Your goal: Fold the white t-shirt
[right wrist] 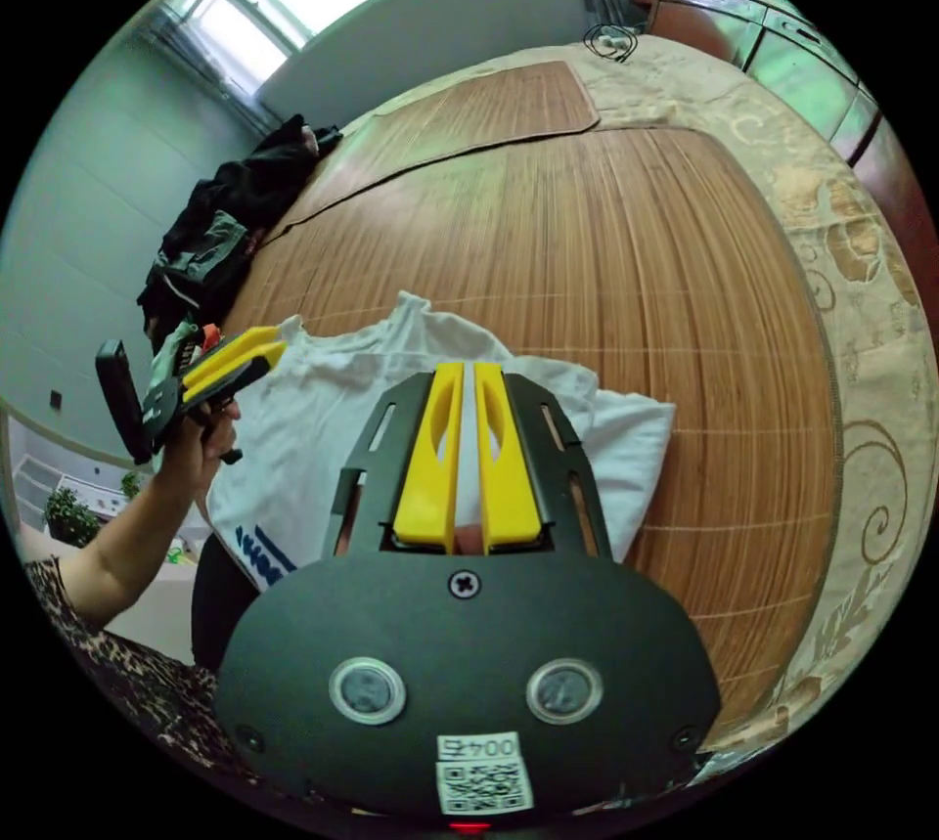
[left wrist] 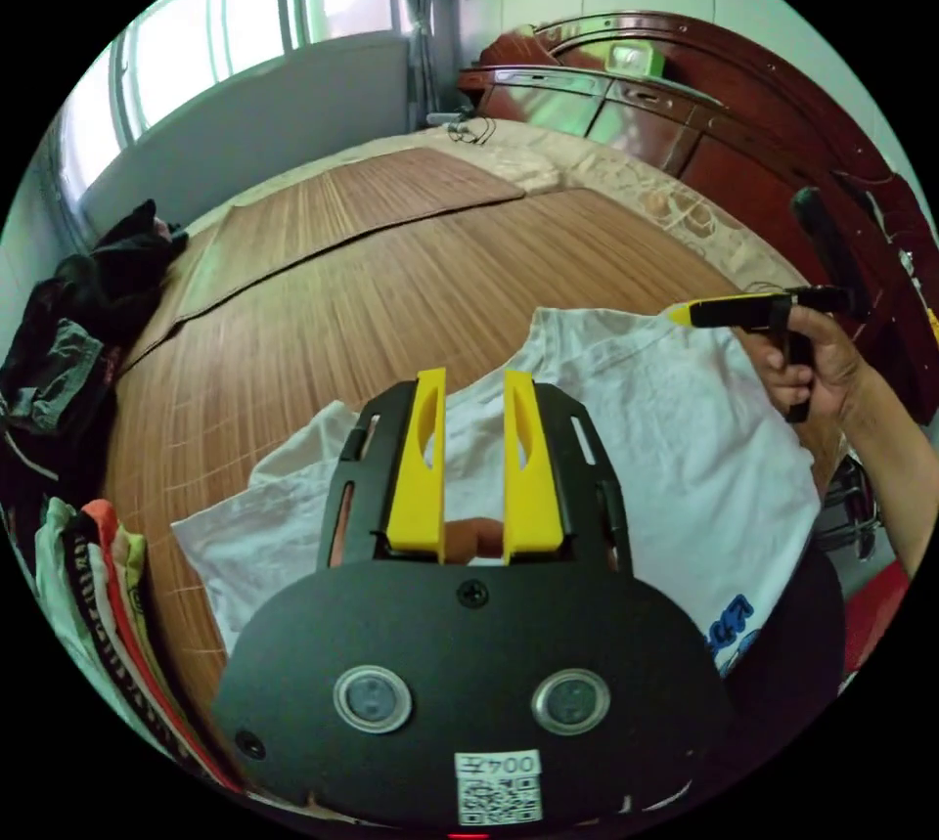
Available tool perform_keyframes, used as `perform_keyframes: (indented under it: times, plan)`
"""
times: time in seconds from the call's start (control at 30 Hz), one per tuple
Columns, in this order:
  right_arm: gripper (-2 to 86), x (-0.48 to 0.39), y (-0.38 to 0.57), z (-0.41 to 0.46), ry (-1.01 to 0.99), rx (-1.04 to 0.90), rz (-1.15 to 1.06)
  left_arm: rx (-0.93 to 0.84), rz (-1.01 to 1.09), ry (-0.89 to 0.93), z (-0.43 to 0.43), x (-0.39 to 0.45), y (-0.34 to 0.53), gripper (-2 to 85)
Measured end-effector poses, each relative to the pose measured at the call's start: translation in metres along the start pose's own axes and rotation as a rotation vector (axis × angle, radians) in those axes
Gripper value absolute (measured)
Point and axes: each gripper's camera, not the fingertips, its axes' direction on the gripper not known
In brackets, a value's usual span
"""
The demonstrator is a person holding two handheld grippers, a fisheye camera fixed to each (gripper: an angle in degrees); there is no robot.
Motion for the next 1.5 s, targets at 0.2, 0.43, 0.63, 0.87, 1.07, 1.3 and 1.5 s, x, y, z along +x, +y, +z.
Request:
perform_keyframes:
  times: [0.2, 0.43, 0.63, 0.87, 1.07, 1.3, 1.5]
  plan:
    - [1.2, 0.015, 0.016, 0.025, 0.081, -0.073, 0.034, -0.199, 0.035, -0.04, 0.079, 0.019, -0.013, 9.8]
    - [3.9, -0.038, 0.024, 0.01, 0.1, -0.003, -0.119, -0.015, -0.042, -0.193, -0.001, -0.034, 0.006, 8.9]
    - [5.3, -0.022, 0.031, 0.037, 0.114, -0.059, -0.05, -0.22, -0.33, -0.169, 0.02, -0.195, 0.071, 8.5]
    - [7.1, 0.01, 0.111, -0.064, 0.06, 0.072, 0.027, 0.104, -0.445, -0.12, -0.102, -0.278, 0.119, 7.3]
    - [5.5, 0.058, 0.241, -0.096, 0.009, 0.046, 0.229, -0.047, -0.524, -0.12, -0.118, -0.33, 0.173, 5.0]
    - [6.7, 0.022, 0.298, -0.081, -0.075, 0.043, 0.161, -0.006, -0.28, -0.149, -0.22, -0.206, 0.231, 6.9]
    - [8.9, 0.032, 0.323, -0.08, 0.022, 0.051, 0.191, -0.078, -0.336, -0.063, -0.3, -0.229, 0.372, 11.1]
